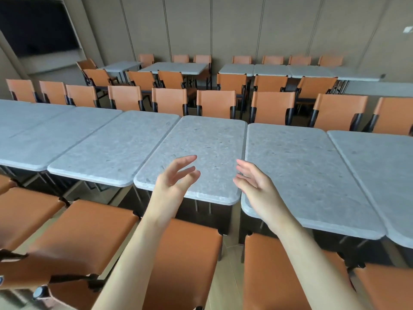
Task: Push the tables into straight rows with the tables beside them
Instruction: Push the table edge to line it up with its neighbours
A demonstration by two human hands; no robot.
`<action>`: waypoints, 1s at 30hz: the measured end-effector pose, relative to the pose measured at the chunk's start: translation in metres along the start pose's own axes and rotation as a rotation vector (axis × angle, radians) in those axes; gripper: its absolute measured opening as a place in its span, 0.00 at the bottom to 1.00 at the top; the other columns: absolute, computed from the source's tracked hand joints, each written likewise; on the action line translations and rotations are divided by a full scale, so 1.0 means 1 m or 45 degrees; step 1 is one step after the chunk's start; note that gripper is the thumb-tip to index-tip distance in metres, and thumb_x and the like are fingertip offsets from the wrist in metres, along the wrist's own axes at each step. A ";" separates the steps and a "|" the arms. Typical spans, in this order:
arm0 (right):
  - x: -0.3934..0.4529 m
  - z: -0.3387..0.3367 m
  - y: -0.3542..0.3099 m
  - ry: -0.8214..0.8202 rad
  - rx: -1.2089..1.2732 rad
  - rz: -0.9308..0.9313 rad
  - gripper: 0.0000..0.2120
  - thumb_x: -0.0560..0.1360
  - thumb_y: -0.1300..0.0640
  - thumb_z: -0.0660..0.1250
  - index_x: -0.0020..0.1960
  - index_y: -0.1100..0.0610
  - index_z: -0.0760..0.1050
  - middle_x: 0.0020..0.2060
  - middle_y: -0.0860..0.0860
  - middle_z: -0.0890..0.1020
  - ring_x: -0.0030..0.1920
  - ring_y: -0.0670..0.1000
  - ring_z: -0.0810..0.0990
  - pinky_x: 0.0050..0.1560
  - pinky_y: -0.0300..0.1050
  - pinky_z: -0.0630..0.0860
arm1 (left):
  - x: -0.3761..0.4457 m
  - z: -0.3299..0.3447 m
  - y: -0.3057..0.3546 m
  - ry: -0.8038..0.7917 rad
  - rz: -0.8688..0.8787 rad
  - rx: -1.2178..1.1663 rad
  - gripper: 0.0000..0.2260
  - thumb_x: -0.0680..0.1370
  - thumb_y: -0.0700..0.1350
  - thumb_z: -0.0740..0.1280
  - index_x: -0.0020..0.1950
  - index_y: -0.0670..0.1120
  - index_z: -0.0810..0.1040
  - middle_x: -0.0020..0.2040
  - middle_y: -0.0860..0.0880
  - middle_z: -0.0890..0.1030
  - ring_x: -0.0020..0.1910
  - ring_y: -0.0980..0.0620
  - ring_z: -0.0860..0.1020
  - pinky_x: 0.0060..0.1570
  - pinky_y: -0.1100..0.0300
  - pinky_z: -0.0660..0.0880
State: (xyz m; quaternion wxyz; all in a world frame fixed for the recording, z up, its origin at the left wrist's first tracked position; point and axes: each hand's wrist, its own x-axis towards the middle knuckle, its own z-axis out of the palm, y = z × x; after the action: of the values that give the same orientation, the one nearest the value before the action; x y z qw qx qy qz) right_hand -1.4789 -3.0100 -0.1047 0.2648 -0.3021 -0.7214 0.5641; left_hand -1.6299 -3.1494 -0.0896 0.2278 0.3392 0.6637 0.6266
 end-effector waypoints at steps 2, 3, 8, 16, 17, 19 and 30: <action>-0.008 0.022 -0.005 0.022 -0.016 -0.001 0.22 0.82 0.56 0.65 0.75 0.46 0.69 0.73 0.44 0.73 0.71 0.41 0.72 0.75 0.47 0.67 | -0.004 -0.022 0.001 -0.039 0.008 -0.003 0.13 0.81 0.45 0.68 0.64 0.58 0.80 0.65 0.63 0.79 0.63 0.67 0.77 0.59 0.65 0.70; -0.013 0.031 -0.007 0.033 -0.027 -0.002 0.22 0.82 0.57 0.65 0.75 0.47 0.69 0.73 0.44 0.73 0.71 0.41 0.72 0.75 0.47 0.67 | -0.006 -0.031 0.002 -0.055 0.008 0.003 0.13 0.81 0.46 0.68 0.64 0.58 0.79 0.65 0.63 0.78 0.63 0.67 0.77 0.57 0.66 0.69; -0.037 0.063 -0.029 0.060 -0.099 -0.022 0.22 0.82 0.56 0.65 0.75 0.46 0.69 0.73 0.43 0.73 0.70 0.41 0.73 0.74 0.46 0.67 | -0.025 -0.063 0.008 -0.105 0.024 0.002 0.14 0.81 0.46 0.69 0.65 0.57 0.79 0.65 0.63 0.78 0.61 0.68 0.77 0.55 0.69 0.69; -0.081 0.084 -0.067 0.052 -0.213 -0.127 0.21 0.82 0.55 0.66 0.73 0.44 0.71 0.71 0.42 0.73 0.70 0.41 0.73 0.73 0.44 0.66 | -0.072 -0.088 0.027 -0.115 0.055 -0.019 0.13 0.81 0.45 0.68 0.65 0.55 0.79 0.65 0.63 0.78 0.57 0.71 0.77 0.69 0.56 0.71; -0.090 0.084 -0.070 0.057 -0.221 -0.131 0.21 0.82 0.55 0.66 0.74 0.45 0.71 0.71 0.41 0.73 0.70 0.41 0.73 0.72 0.44 0.66 | -0.079 -0.088 0.031 -0.125 0.057 -0.013 0.13 0.81 0.45 0.68 0.65 0.55 0.79 0.65 0.63 0.78 0.57 0.71 0.77 0.70 0.55 0.70; -0.109 0.082 -0.074 0.068 -0.253 -0.144 0.21 0.82 0.55 0.65 0.74 0.45 0.70 0.72 0.40 0.73 0.70 0.40 0.72 0.71 0.41 0.66 | -0.094 -0.088 0.038 -0.138 0.069 -0.004 0.13 0.81 0.46 0.69 0.65 0.56 0.79 0.65 0.64 0.78 0.58 0.70 0.77 0.70 0.54 0.71; -0.212 0.032 -0.108 0.128 -0.555 -0.198 0.23 0.82 0.55 0.66 0.76 0.47 0.68 0.74 0.44 0.71 0.75 0.45 0.68 0.67 0.41 0.62 | -0.185 -0.072 0.073 -0.248 0.133 0.091 0.12 0.81 0.48 0.68 0.64 0.59 0.79 0.61 0.66 0.79 0.59 0.70 0.76 0.72 0.50 0.69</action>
State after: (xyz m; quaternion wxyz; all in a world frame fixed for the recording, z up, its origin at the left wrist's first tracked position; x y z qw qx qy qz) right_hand -1.3729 -3.2061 -0.0151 0.2715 -0.3233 -0.8332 0.3572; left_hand -1.5472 -3.3351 -0.0325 0.2461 0.4405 0.6416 0.5778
